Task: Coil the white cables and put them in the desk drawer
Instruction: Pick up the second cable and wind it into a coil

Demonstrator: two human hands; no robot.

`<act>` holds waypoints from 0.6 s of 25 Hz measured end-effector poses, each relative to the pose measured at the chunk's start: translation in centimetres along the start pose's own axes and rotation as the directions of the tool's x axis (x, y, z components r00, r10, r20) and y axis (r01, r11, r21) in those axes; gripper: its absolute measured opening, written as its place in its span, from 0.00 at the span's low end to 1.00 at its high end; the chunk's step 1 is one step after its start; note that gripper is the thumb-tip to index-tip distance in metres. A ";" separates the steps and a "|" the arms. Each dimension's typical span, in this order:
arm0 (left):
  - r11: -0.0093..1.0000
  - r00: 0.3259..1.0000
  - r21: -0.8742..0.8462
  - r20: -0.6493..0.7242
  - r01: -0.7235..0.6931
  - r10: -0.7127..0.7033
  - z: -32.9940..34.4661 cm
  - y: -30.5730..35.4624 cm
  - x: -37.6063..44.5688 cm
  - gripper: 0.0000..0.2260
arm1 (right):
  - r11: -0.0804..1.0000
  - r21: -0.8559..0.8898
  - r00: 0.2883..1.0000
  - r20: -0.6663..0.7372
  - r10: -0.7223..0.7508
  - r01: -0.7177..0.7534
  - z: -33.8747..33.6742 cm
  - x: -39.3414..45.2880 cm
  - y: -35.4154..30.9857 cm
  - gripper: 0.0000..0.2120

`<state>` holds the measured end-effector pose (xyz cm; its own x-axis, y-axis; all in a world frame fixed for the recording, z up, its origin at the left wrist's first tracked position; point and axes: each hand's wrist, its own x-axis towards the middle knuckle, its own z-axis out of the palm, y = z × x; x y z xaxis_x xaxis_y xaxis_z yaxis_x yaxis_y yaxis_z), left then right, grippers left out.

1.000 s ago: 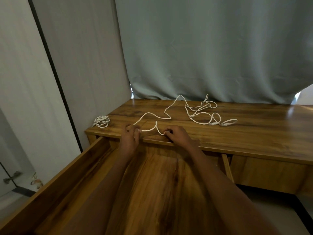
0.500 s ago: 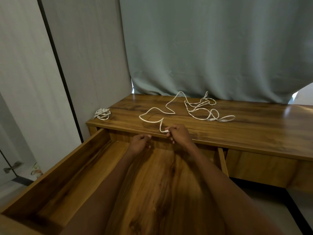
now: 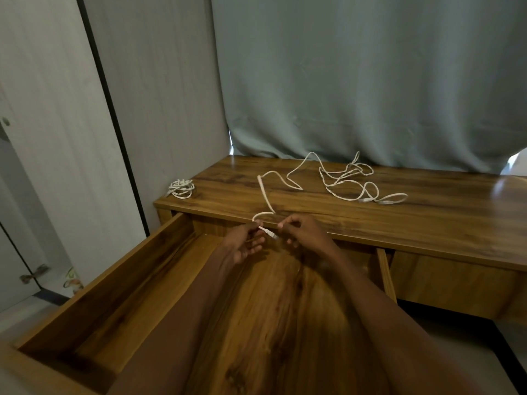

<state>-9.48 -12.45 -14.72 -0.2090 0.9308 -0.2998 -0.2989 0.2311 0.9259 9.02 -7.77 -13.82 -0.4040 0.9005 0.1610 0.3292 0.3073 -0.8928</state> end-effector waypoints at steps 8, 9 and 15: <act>0.955 0.953 -0.055 0.071 -0.293 0.296 -2.0 1.0 -1.2 0.06 | 0.249 -0.880 0.649 0.084 -0.756 0.404 0.9 2.0 -1.4 0.19; 0.951 0.950 -0.106 0.089 -0.290 0.299 -2.1 1.3 -1.6 0.07 | 0.223 -0.904 0.664 0.084 -0.743 0.364 1.2 2.3 -1.4 0.18; 0.758 0.901 -0.639 0.241 -0.132 0.360 -2.2 3.1 -3.3 0.12 | 0.195 -0.895 0.738 0.190 -0.648 0.401 1.8 3.6 0.8 0.13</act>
<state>-11.75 -15.43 -11.33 -0.0720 0.9903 0.1185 -0.7937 -0.1289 0.5945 6.28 -4.78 -14.75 -0.6732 0.4067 0.6176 0.6659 0.6966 0.2670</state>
